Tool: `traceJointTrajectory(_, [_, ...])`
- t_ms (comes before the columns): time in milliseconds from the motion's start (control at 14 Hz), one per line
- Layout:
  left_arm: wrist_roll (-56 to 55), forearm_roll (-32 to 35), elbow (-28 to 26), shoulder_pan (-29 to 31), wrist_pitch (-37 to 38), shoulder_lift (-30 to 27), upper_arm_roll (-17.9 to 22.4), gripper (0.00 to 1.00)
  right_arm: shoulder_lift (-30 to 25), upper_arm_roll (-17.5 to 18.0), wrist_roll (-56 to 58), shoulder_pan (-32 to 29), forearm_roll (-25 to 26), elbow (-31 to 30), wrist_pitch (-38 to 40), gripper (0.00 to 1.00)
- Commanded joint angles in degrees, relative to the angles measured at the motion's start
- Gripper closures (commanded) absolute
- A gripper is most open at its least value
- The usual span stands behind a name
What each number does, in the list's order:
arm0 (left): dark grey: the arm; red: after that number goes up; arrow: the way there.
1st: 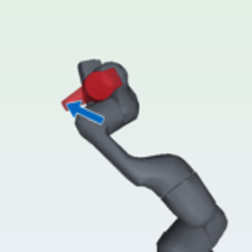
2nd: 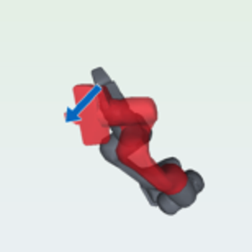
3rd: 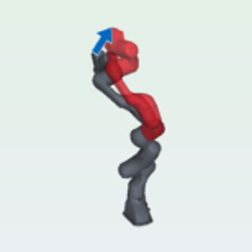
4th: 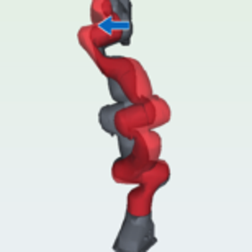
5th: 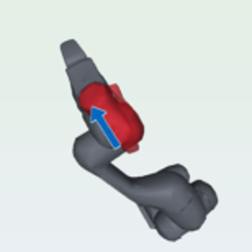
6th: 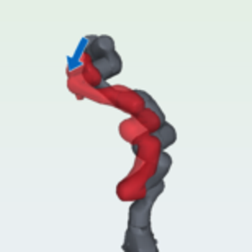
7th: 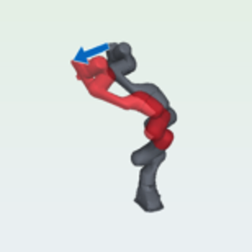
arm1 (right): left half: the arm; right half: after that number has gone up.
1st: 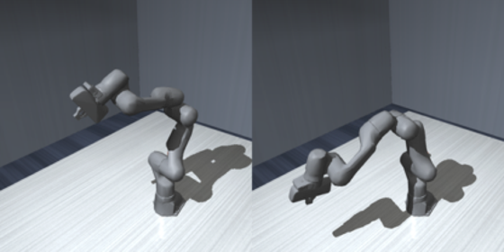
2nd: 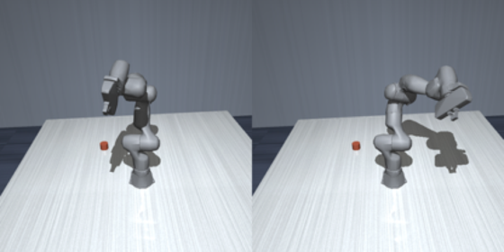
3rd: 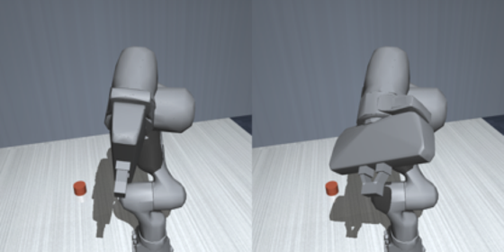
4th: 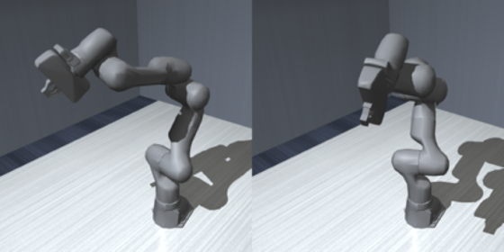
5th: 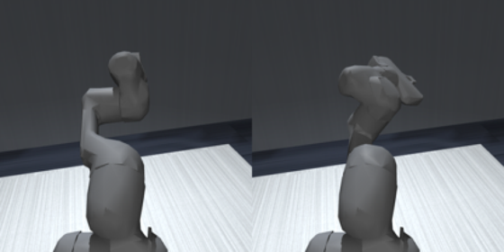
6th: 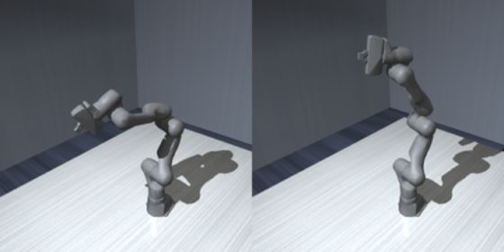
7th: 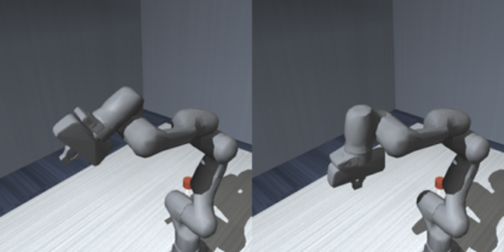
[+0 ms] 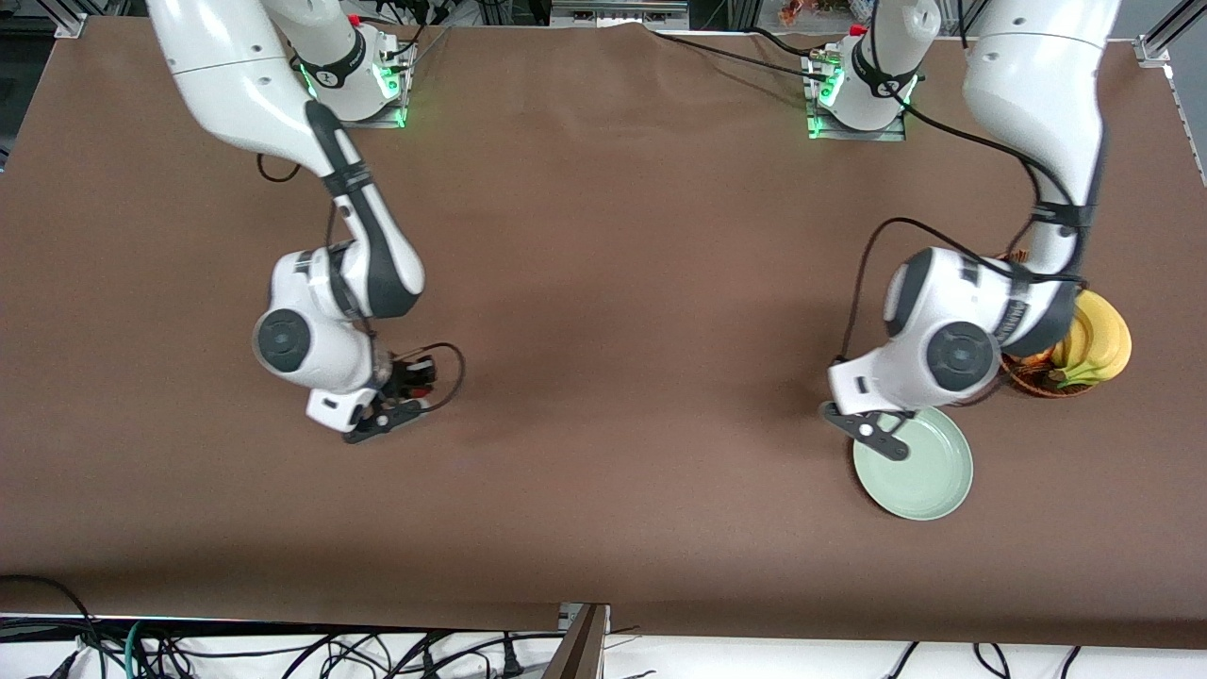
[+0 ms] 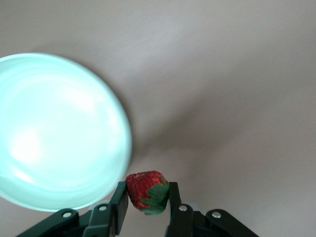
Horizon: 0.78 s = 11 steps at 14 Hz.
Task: Collect all strawberries into plate
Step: 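Carry the strawberry over the plate with the left gripper while the right gripper lifts another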
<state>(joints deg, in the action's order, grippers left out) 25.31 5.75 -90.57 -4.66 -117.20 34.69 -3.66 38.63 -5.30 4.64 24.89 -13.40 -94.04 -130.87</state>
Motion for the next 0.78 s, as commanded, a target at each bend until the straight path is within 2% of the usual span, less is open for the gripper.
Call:
traceJointTrajectory(0, [10.43, -0.65, 0.13, 3.86, -3.8, 1.78, -1.09, 0.89, 1.88, -0.5, -17.4, 6.38, -1.1, 4.2, 0.01, 0.81])
traceJointTrajectory(71, [13.5, -0.74, 0.13, 4.91, -4.78, 2.13, -1.09, 0.87, 2.58, -0.5, -24.96, 8.57, -1.1, 6.3, -0.43, 0.81])
traceJointTrajectory(285, [18.71, -2.85, 0.4, 6.5, -9.08, 5.47, -1.09, 0.67, 6.61, -0.41, -42.99, 15.52, -1.19, 13.33, -3.15, 0.81])
traceJointTrajectory(356, [18.89, -2.94, 0.39, 6.5, -9.18, 5.48, -1.18, 0.17, 7.85, -0.5, -47.49, 17.11, -1.19, 14.66, -4.38, 0.81])
traceJointTrajectory(427, [18.81, -2.94, 0.39, 6.59, -8.92, 5.3, -1.09, 0.0, 9.17, -0.32, -50.4, 18.51, -1.19, 15.63, -6.3, 0.81])
traceJointTrajectory(712, [18.54, -3.82, 0.13, 6.33, -5.85, 3.9, -1.18, 0.0, 14.27, 0.2, -54.72, 25.28, -1.28, 17.75, -17.9, 0.81])
